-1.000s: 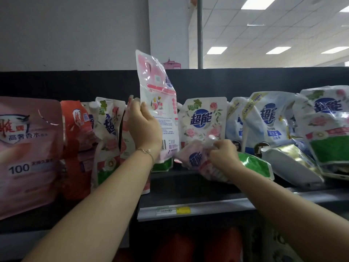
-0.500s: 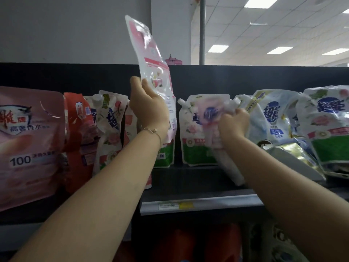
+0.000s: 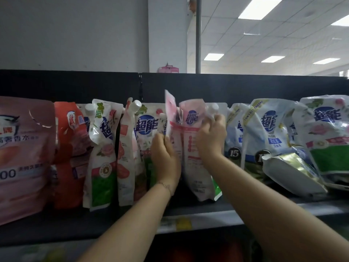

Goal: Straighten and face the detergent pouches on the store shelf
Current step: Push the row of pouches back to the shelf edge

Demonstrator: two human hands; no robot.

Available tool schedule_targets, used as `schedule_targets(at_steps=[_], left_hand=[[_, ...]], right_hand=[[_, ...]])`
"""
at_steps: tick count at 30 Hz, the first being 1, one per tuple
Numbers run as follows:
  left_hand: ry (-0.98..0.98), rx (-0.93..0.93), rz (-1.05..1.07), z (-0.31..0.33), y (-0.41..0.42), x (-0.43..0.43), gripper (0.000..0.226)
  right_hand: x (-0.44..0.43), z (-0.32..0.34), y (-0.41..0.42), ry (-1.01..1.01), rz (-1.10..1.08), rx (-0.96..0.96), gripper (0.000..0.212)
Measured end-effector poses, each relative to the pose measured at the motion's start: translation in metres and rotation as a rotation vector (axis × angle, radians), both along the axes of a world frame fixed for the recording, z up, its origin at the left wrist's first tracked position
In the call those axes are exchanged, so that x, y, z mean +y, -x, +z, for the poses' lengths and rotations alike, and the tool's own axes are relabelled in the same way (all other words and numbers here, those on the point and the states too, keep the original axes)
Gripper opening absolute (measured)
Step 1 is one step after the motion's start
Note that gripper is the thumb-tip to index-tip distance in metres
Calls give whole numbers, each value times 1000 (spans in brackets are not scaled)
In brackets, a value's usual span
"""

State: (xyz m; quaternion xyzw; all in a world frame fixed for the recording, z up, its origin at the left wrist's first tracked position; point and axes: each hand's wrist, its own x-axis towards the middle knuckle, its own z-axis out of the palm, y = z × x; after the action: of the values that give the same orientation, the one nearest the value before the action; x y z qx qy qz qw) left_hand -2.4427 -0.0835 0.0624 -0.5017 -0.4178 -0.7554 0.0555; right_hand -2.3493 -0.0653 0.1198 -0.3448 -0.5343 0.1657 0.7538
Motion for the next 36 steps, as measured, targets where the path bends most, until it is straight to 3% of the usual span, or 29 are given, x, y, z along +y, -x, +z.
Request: schedule_targets(at_steps=[5,8,11,13,17,23,26,29,36], left_hand=[[174,153,-127,-18,2,13,9],[242,233,-16,-15,-6,16,22],[293,179,88,-13,-12,5,38],[183,176,151,-9,-12,-8,33],[-97,492,236,-6,-25,-31,17],[64,877,54,-24,-81,-38,14],[239,902,12,-39,-99,-29,15],[351,932,114,-48,-104,-20,14],[373,932,98,-55,-102,-20,11]], right_hand=[[4,-8,-19,-7,107,-114,3],[-1,-19,-34,-20,155,-297,25],[-5,-39,-57,-28,175,-443,35],[-8,-51,-74,-21,145,-552,34],[-13,-72,-105,-48,-26,-747,21],[-20,-93,-140,-79,-171,-931,12],[-17,-103,-152,-14,-184,-914,11],[-11,-101,-153,176,-80,-888,23],[-1,-106,-153,384,14,-1034,44]])
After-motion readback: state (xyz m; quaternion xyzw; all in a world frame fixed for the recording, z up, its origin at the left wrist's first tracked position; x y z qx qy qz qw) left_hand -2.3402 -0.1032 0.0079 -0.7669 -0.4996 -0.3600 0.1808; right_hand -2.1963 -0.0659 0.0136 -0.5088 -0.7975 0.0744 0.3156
